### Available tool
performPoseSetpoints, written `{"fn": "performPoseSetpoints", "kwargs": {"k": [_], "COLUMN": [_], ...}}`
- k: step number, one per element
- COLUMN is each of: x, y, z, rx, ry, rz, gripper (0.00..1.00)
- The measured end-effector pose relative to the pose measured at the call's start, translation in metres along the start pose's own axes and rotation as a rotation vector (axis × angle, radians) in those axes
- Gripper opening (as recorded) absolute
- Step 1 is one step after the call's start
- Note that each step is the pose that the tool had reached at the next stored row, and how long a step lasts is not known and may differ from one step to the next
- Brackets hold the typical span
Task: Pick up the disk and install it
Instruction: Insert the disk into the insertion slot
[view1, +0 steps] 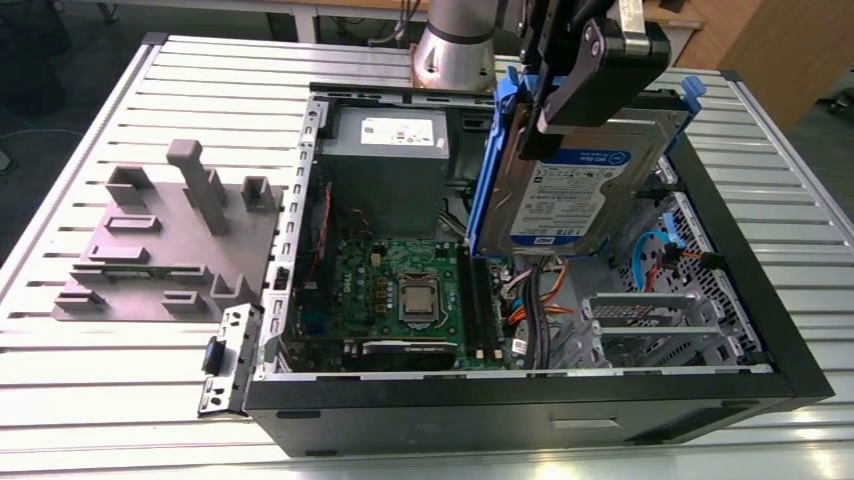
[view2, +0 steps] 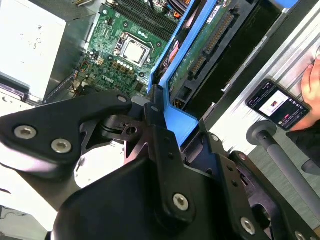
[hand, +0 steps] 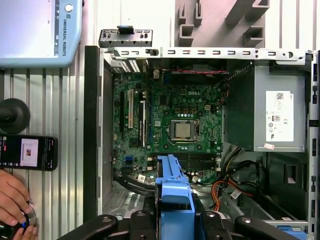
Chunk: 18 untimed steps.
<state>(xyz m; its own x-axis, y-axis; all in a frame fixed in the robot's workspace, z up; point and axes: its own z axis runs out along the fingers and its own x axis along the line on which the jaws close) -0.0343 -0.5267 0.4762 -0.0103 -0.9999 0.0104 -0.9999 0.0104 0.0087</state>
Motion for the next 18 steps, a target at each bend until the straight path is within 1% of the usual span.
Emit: {"fn": "performPoseSetpoints", "kwargs": {"k": [8,10,14,18], "x": [0.0005,0.0024,0.0083,0.0093], "y": [0.0,-0.0001,-0.0001,-0.0001], "z": [0.0,0.0,0.0001,0.0001], "rx": [0.0,0.0,0.0,0.0], "ry": [0.0,0.0001,0.0006,0.0009], "rz": [0.0,0.0,0.0,0.0], "gripper": [0.36,0.36,0.36,0.36]}}
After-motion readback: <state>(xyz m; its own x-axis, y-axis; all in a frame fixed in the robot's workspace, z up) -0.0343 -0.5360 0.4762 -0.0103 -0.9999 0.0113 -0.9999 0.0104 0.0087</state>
